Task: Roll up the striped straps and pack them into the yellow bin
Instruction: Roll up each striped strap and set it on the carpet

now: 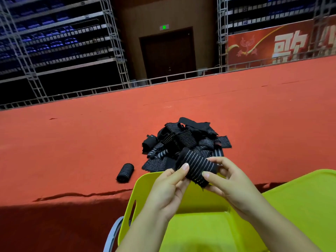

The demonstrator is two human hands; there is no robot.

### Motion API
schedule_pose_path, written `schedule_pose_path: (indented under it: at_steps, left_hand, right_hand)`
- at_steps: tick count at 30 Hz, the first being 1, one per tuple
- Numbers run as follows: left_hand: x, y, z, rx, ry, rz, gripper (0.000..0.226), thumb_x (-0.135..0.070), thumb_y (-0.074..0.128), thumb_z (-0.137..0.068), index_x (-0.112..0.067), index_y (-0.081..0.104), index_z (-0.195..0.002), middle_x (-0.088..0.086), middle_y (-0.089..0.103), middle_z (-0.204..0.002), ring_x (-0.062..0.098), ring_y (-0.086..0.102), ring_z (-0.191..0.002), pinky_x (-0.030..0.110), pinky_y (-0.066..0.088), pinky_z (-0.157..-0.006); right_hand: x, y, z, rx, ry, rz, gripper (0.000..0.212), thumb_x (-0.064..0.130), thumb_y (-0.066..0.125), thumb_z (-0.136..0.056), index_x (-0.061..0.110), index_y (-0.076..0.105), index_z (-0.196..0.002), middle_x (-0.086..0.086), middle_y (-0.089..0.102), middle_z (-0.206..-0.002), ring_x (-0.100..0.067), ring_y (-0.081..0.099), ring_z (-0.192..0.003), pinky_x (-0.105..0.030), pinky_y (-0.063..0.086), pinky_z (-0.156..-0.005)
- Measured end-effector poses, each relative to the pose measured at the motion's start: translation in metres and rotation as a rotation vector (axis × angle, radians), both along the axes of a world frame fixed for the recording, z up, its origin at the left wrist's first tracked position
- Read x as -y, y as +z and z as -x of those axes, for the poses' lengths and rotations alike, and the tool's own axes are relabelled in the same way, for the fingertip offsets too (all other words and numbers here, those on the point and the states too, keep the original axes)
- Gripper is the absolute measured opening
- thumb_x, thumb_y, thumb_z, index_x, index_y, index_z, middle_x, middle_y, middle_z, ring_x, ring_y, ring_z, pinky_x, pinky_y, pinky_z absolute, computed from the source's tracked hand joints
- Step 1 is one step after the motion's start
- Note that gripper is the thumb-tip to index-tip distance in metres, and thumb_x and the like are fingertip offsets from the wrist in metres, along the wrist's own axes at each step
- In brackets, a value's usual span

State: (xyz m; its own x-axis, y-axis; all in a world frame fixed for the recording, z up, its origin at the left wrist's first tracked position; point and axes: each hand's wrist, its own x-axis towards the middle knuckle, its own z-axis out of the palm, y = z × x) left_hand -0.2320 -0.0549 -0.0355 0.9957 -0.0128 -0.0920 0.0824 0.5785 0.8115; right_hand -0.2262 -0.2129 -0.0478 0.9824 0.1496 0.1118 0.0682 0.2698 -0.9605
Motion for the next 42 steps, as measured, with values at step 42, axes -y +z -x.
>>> schedule_pose_path:
  at_steps: [42]
  left_hand:
    - [-0.309, -0.111, -0.196, -0.513, 0.447, -1.076, 0.024, -0.009, 0.067, -0.084, -0.004, 0.051, -0.101, 0.020, 0.064, -0.092, 0.029, 0.062, -0.077, 0.042, 0.053, -0.073]
  right_hand:
    - [-0.086, -0.008, -0.096, -0.175, 0.313, 0.503, 0.018, 0.022, 0.066, -0.087, 0.020, 0.061, -0.104, -0.009, 0.070, -0.096, -0.012, 0.071, -0.078, -0.037, 0.059, -0.078]
